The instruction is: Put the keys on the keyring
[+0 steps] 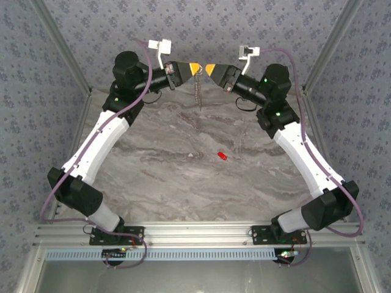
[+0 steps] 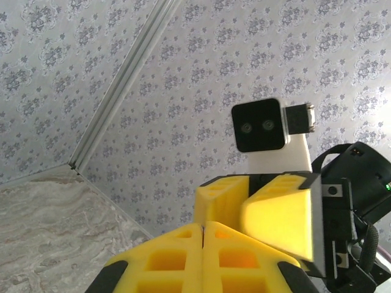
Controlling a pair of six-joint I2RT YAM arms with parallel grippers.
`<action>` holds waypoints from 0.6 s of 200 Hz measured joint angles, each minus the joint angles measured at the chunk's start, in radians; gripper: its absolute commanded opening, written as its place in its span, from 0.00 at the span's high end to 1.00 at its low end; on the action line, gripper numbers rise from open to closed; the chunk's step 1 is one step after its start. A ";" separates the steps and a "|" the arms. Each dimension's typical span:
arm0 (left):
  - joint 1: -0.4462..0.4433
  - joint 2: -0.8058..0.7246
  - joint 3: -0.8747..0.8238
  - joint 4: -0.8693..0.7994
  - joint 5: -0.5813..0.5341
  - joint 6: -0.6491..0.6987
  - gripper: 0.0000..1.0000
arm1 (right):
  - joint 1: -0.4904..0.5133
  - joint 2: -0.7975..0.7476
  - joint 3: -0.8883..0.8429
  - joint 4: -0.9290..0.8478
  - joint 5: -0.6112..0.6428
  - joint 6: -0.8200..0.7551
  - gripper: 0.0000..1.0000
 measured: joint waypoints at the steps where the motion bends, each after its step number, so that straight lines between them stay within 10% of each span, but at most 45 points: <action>1: 0.000 0.000 0.000 0.000 0.000 0.000 1.00 | 0.000 0.000 0.001 0.000 0.000 0.001 0.71; 120: 0.000 0.000 0.000 0.000 0.000 0.000 1.00 | 0.001 0.037 0.012 0.015 0.000 0.021 0.70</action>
